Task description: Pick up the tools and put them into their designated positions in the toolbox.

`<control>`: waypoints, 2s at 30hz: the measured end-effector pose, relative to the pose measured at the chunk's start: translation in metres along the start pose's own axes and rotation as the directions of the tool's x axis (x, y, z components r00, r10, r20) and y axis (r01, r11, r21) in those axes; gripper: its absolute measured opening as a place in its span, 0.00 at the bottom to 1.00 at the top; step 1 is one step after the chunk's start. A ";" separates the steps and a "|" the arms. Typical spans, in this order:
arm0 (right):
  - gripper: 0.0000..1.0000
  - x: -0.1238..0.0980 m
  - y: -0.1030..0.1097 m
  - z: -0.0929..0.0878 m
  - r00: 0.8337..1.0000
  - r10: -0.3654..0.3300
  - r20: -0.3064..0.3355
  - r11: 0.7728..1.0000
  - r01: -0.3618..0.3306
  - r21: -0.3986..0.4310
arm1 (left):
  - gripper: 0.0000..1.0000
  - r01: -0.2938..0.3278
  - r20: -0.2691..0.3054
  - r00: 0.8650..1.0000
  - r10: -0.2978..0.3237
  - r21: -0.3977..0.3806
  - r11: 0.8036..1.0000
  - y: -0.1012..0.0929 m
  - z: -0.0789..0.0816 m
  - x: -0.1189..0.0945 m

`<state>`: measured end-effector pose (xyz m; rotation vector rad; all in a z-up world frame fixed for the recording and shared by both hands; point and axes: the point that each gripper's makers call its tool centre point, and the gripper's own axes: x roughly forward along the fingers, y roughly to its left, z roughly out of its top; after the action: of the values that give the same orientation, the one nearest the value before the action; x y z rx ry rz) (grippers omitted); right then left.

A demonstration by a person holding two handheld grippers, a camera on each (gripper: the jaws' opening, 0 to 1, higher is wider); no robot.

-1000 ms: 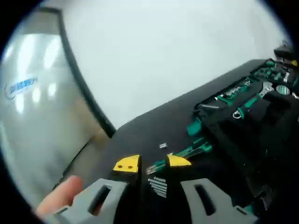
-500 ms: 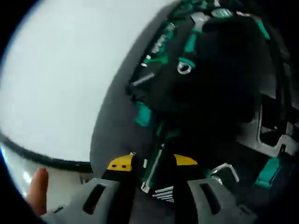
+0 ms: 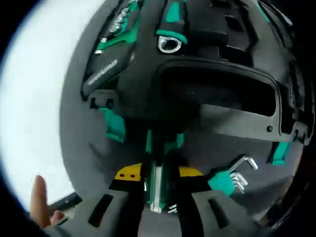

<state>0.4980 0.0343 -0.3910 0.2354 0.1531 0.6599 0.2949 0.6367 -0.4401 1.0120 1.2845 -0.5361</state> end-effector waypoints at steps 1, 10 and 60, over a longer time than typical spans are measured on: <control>0.18 0.000 0.000 0.000 1.000 0.002 0.000 1.000 -0.002 0.003 | 0.21 -0.014 0.005 1.000 0.014 -0.051 0.999 0.001 0.000 -0.001; 0.18 -0.003 0.002 0.000 1.000 0.011 0.001 1.000 -0.011 0.011 | 0.18 -0.301 0.073 0.941 0.330 -0.267 0.916 0.005 -0.030 -0.043; 0.18 -0.006 -0.003 0.003 1.000 0.020 0.019 0.999 -0.020 0.027 | 0.14 -0.339 0.105 0.934 0.342 0.569 0.749 -0.038 0.007 -0.033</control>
<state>0.4956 0.0281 -0.3888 0.2698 0.1421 0.6754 0.2593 0.6056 -0.4209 1.7263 0.9082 -0.6558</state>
